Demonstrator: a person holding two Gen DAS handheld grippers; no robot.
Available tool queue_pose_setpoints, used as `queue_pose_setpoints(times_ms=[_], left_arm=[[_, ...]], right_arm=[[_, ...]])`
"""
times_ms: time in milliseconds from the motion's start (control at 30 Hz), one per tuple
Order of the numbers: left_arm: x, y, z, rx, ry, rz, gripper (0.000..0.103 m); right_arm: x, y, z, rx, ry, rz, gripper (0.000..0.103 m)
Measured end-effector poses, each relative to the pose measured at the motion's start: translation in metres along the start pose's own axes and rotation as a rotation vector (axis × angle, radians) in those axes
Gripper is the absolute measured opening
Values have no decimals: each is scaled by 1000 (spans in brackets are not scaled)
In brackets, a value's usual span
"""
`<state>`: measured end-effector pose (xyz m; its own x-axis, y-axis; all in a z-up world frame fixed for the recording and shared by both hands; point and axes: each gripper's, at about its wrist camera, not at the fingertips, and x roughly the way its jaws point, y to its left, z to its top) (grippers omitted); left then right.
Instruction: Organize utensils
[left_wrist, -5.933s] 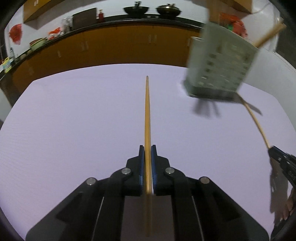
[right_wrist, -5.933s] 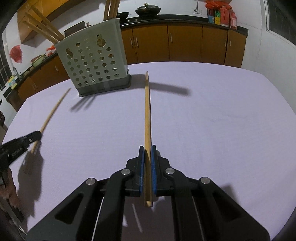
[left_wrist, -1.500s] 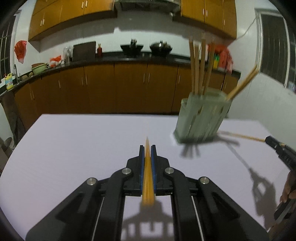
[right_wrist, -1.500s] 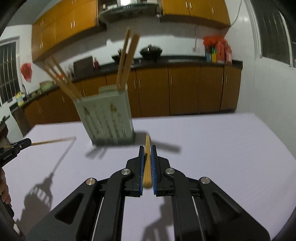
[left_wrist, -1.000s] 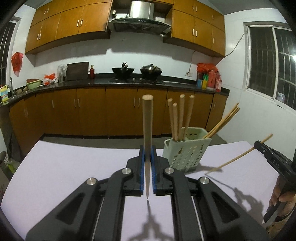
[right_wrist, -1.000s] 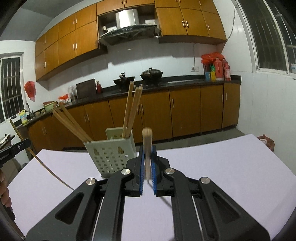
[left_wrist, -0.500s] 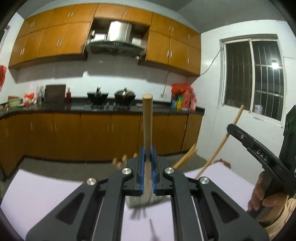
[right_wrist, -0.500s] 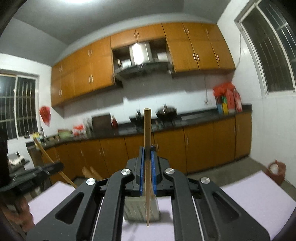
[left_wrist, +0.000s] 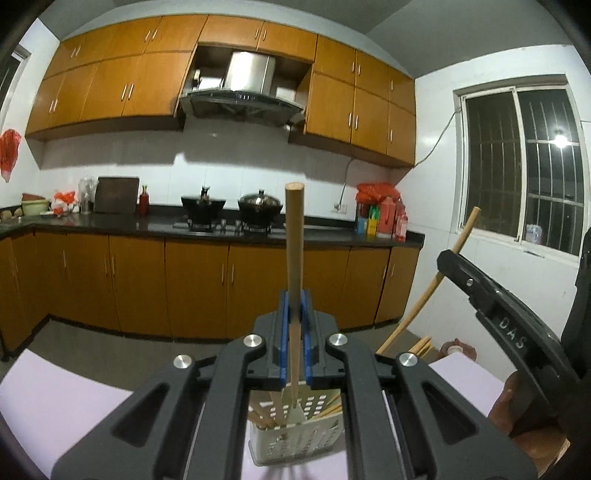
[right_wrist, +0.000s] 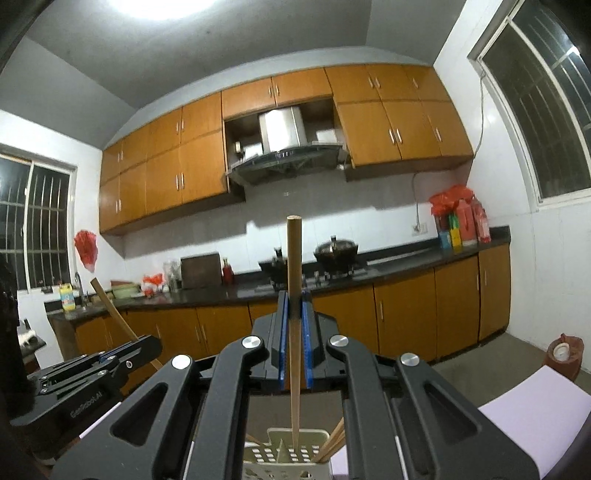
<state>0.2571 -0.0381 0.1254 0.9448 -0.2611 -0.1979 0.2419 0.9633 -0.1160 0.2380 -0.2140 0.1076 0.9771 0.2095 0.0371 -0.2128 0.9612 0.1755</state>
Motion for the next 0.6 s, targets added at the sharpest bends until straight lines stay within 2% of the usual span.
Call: queue_pose_setpoints(times_ms=[200,300,333,367,400,433,500,567,600], left_arm=[[17,9,-17,-10,38,1,7],[20,13,-20,-21,57,-2,8],[19,15,-20,-29,56,0,12],[17,18,-18,-39,52,-3,24],[12,20,-15,-51,42,-1,32],[8,22,-13,-57,33,5,42],[-3,26,-7,-63,13,10,45],[-19,30,-1,-60,-7,25,58],[-27,32,-1,-60,-16,33,62]], right_arm=[[11,0,-21,1,73,-14,8],[13,2,-23,4,120,14,9],[10,2,-21,1,125,21,18],[7,1,-18,-3,123,22,27],[1,0,-15,-3,112,23,44],[-2,-1,-12,-3,105,26,46],[-12,-3,-2,-10,98,31,46],[-20,-6,5,-14,93,27,48],[-25,-6,8,-16,94,21,53]])
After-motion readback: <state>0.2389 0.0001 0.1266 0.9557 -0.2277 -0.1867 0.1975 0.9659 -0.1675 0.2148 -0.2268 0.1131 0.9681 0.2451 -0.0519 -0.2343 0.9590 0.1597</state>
